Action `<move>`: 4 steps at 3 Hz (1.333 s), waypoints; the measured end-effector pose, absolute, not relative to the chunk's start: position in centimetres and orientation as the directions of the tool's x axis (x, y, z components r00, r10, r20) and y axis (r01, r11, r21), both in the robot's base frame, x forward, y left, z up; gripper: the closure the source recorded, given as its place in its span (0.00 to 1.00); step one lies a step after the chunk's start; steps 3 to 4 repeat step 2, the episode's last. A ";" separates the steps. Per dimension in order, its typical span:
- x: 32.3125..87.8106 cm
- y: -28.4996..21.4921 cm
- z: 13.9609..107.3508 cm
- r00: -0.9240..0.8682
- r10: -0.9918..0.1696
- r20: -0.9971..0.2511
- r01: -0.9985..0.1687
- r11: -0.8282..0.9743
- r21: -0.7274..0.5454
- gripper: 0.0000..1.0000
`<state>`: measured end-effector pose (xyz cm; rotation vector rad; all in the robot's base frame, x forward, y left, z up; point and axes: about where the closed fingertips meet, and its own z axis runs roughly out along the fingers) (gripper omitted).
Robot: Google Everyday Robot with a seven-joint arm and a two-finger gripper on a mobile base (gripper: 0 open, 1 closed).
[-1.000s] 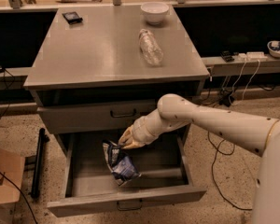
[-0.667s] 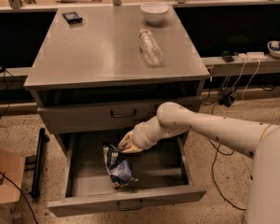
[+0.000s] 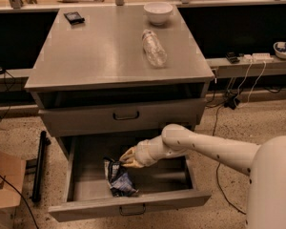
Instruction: Place blue chip bag into middle drawer
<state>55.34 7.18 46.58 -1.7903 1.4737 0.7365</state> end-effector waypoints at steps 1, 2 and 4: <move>55.0 7.3 45.8 0.183 -0.582 -0.792 -0.983 -0.112 -0.145 0.13; 55.0 7.3 45.8 0.183 -0.582 -0.792 -0.983 -0.112 -0.145 0.00; 55.0 7.3 45.8 0.183 -0.582 -0.792 -0.983 -0.112 -0.145 0.00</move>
Offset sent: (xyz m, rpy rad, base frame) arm -0.0030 0.0016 -0.0076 0.0064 0.0120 -0.0010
